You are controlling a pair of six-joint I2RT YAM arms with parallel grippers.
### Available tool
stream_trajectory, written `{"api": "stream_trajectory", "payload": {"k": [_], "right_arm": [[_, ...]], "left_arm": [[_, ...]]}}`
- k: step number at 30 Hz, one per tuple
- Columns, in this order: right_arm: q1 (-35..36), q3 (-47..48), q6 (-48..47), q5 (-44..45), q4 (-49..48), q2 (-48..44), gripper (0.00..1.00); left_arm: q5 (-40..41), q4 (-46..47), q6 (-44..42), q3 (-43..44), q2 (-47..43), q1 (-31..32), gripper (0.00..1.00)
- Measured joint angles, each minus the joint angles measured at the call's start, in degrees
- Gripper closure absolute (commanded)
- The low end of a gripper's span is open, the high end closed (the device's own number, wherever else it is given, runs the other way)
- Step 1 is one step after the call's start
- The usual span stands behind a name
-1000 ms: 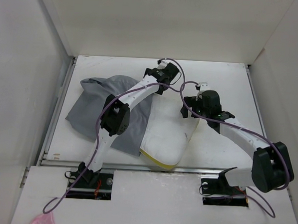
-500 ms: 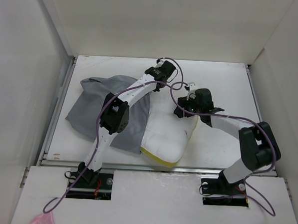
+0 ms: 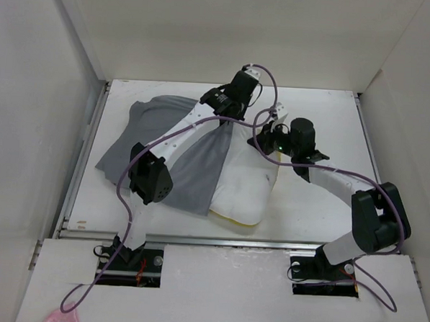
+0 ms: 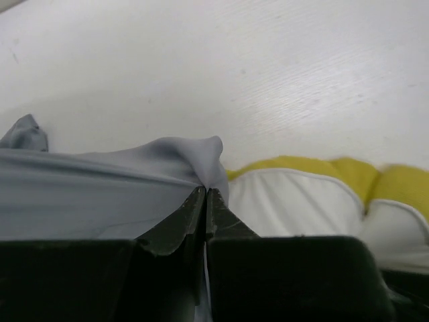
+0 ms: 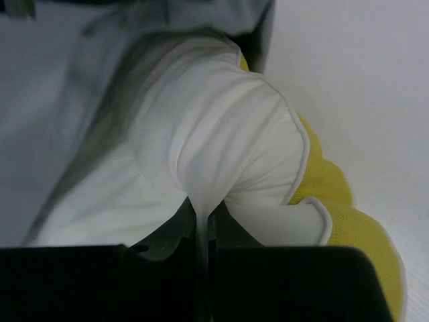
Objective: Put the pillow into the pillowcase
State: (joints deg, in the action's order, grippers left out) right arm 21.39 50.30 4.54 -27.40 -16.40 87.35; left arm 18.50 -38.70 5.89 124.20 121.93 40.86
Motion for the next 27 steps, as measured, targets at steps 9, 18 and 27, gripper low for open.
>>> {"api": "stream_trajectory", "payload": {"k": [9,18,27], "right_arm": [[-0.31,-3.04,16.94,-8.15,-36.17,3.91,1.0],[-0.2,-0.44,32.96,-7.28,-53.7,19.61,1.0],[-0.22,-1.7,33.42,-0.68,-52.19,17.25,0.13]], "left_arm": [[-8.74,0.13,-1.49,0.94,-7.48,4.37,1.0],[-19.34,-0.39,-0.48,6.32,-7.67,10.05,1.0],[-21.14,3.02,2.78,4.02,-8.5,12.39,0.67]]}}
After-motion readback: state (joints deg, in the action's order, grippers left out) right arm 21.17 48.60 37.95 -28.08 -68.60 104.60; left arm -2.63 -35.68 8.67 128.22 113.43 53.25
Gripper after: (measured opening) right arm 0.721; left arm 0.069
